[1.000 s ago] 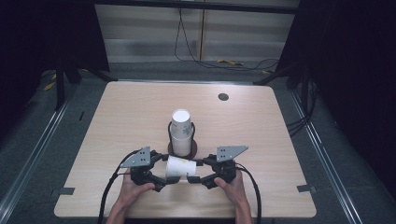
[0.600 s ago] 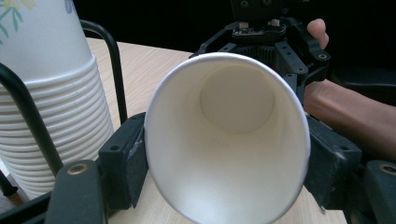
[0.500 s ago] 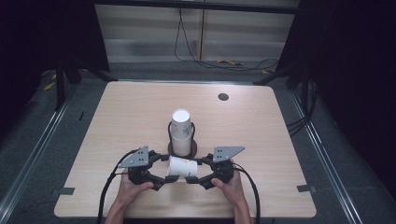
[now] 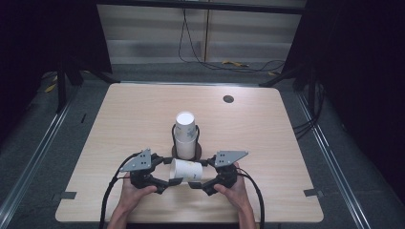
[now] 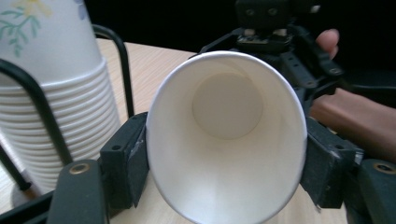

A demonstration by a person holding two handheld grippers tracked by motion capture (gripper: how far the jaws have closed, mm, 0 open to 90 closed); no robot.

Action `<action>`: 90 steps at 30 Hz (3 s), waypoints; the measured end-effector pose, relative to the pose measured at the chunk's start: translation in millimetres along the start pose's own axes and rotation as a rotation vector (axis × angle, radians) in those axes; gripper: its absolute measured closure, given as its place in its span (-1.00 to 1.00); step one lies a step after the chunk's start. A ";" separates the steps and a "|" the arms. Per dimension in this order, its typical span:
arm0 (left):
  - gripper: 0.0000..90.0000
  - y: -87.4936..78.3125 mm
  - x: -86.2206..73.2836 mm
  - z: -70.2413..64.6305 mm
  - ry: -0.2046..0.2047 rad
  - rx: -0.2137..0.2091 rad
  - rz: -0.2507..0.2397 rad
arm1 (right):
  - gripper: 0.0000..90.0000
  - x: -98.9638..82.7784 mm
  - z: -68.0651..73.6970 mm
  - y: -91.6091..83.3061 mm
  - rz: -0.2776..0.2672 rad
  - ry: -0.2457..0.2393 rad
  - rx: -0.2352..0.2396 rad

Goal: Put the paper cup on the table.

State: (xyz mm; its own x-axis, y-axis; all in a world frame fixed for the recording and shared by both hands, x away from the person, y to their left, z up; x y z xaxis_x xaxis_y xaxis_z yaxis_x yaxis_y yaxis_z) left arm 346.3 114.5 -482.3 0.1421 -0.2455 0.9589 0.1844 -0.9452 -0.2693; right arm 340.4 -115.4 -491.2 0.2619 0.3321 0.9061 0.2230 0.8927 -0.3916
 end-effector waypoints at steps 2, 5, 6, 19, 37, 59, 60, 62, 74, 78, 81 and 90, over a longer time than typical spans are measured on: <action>-0.39 0.0 -0.7 1.0 -0.011 0.002 0.004 | -0.66 -0.4 -0.2 -2.2 -0.001 0.002 -0.023; -0.39 -0.9 -0.4 3.2 -0.015 0.008 0.007 | -0.70 0.0 -1.0 -5.8 -0.025 0.003 -0.037; -0.39 -1.1 -0.1 3.5 -0.022 0.013 0.005 | -0.70 -0.1 -1.6 -7.1 -0.034 0.002 -0.047; -0.40 -7.4 0.6 4.6 -0.033 0.043 0.042 | -0.71 -6.7 -7.1 -30.8 -0.187 0.052 -0.273; -0.41 -26.5 -5.1 10.6 -0.057 0.093 0.101 | -0.71 -25.3 -12.0 -57.8 -0.235 0.091 -0.679; -0.41 -58.0 -12.7 29.3 -0.133 0.186 0.152 | -0.71 -41.9 -10.2 -64.7 -0.308 0.111 -1.027; -0.41 -58.5 -12.9 30.3 -0.142 0.189 0.149 | -0.71 -42.1 -9.5 -64.7 -0.316 0.104 -1.033; -0.41 -60.0 -11.8 32.3 -0.148 0.195 0.140 | -0.71 -42.3 -9.0 -65.1 -0.326 0.099 -1.035; -0.42 -73.5 -0.3 49.4 -0.164 0.267 0.168 | -0.70 -44.1 -5.5 -67.4 -0.371 0.084 -1.030; -0.43 -69.2 1.5 52.6 -0.154 0.302 0.216 | -0.70 -44.7 -4.0 -67.9 -0.382 0.072 -1.039; -0.43 -67.0 0.9 56.4 -0.159 0.309 0.241 | -0.71 -45.2 -3.6 -68.9 -0.399 0.077 -1.042; -0.43 -68.2 13.5 72.3 -0.174 0.313 0.339 | -0.70 -45.3 -3.6 -69.1 -0.402 0.075 -1.036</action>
State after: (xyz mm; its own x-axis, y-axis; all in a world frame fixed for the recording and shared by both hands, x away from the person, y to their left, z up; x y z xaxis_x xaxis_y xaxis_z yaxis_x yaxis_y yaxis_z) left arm 406.0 191.2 -457.4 0.4004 -0.4631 0.7907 0.3790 -0.7019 -0.6030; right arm 316.5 -193.2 -505.8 0.0428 0.0252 0.9988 0.9713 0.2333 -0.0475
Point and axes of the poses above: each handheld gripper's, and its own axes: y roughly forward along the jaws, x roughly out of its top, z roughly to its left, the point moved 3 cm from there along y, roughly forward along the jaws, and after that the axes turned 2 degrees about z, right-handed, at the moved point
